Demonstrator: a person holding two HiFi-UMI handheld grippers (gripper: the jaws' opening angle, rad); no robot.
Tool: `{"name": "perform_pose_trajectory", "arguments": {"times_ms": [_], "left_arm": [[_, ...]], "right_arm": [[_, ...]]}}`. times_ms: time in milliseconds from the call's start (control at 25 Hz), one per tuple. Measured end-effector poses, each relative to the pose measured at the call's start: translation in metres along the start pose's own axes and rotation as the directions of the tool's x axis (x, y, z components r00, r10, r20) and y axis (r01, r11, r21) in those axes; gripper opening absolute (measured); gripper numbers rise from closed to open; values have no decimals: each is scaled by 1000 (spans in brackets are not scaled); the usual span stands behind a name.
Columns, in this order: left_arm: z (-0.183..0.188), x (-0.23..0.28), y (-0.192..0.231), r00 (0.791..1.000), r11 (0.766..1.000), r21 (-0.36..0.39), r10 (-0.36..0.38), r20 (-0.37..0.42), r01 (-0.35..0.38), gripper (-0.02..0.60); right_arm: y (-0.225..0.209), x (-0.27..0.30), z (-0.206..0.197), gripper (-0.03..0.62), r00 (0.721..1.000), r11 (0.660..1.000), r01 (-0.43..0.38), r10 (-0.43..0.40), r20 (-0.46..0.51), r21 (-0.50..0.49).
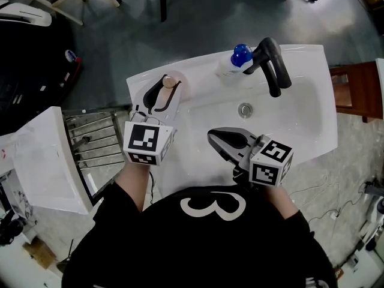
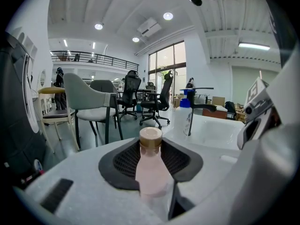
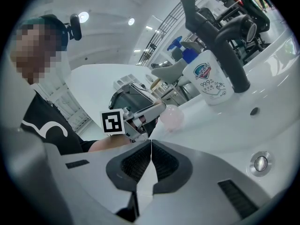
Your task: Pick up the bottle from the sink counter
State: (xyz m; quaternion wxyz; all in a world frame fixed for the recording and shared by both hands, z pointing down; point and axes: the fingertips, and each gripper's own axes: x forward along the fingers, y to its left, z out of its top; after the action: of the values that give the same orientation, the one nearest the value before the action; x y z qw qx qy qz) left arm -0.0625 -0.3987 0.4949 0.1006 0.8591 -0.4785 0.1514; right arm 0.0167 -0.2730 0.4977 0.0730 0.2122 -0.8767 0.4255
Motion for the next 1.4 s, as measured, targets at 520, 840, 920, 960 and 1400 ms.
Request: {"name": "perform_pose_trajectory", "arguments": {"times_ms": [520, 840, 920, 960, 1400], "left_arm": [[2, -5, -3, 1000, 999, -42, -16, 2, 16, 147], [8, -21, -14, 999, 997, -50, -50, 6, 50, 147], [10, -27, -17, 998, 997, -47, -57, 6, 57, 147], [11, -30, -18, 998, 997, -44, -60, 6, 60, 147], [26, -77, -34, 995, 995, -18, -95, 28, 96, 147]], "right_arm": [[8, -3, -2, 14, 1000, 1000, 17, -17, 10, -17], [23, -6, -6, 14, 999, 999, 17, -16, 28, -37], [28, -7, -7, 14, 999, 999, 19, -18, 34, -43], [31, -7, -7, 14, 999, 999, 19, -17, 38, -47], [65, -15, -9, 14, 996, 995, 35, -26, 88, -97]]}}
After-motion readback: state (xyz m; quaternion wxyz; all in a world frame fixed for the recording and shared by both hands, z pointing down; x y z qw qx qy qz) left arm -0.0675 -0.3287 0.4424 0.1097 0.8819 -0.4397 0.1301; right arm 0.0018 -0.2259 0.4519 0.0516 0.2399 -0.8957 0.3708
